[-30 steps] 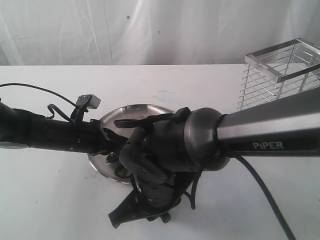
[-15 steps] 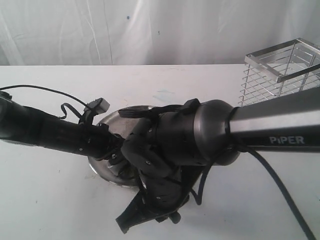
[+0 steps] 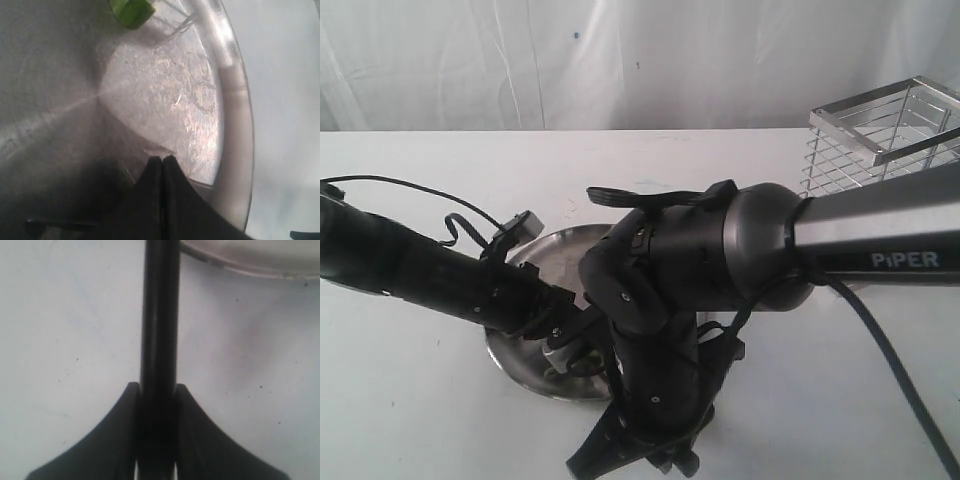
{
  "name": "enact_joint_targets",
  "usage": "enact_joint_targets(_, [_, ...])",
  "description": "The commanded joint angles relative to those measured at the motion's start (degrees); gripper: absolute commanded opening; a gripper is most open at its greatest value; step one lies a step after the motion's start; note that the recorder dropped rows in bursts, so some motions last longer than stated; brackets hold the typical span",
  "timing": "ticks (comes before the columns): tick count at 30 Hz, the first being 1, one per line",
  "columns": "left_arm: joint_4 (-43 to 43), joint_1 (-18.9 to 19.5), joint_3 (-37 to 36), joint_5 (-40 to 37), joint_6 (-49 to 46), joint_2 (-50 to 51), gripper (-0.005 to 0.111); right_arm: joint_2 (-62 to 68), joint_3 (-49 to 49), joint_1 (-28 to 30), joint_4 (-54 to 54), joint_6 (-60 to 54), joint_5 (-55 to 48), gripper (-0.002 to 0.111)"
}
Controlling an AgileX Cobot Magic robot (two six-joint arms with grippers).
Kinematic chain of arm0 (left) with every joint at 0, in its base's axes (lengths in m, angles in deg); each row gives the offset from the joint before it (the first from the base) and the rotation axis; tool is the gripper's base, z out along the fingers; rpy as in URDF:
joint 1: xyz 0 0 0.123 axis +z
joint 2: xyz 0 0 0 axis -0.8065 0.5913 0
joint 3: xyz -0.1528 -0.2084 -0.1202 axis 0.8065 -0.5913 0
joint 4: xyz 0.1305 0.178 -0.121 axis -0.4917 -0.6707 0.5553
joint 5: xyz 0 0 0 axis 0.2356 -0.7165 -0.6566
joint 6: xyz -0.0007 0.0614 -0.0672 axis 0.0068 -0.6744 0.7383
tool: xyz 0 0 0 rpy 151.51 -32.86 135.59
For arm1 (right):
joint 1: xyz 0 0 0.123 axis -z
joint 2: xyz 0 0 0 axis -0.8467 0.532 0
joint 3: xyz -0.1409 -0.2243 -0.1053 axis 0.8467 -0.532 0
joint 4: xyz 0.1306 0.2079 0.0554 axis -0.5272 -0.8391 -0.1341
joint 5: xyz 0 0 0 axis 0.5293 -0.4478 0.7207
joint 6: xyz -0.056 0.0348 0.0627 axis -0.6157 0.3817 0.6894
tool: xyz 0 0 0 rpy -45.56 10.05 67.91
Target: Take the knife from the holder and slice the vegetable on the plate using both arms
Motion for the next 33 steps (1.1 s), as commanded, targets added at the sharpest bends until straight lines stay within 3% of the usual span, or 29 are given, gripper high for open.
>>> enact_joint_targets(1, [-3.7,0.1,0.4,2.9,1.5,-2.8,0.000,-0.5,-0.2,0.2,-0.5,-0.6,-2.3,0.000])
enact_joint_targets(10, [-4.4,0.1,0.7,1.1,0.3,-9.2,0.000,-0.5,-0.2,0.2,-0.5,-0.6,-2.1,0.000])
enact_joint_targets(15, [-8.8,-0.5,-0.8,-0.7,2.0,-9.5,0.000,-0.5,-0.2,0.2,-0.5,-0.6,-1.7,0.000])
enact_joint_targets(21, [-3.6,-2.9,-4.9,9.1,-2.2,-9.1,0.000,-0.5,-0.2,0.2,-0.7,-0.4,-1.5,0.000])
enact_joint_targets(25, [1.2,-3.9,-5.1,8.9,-7.6,-8.4,0.000,-0.5,-0.2,0.2,-1.0,-0.4,-1.5,0.000])
enact_joint_targets(33, [4.0,-4.0,-5.1,8.7,-9.4,-8.5,0.000,-0.5,-0.2,0.2,-0.9,-0.4,-0.3,0.000])
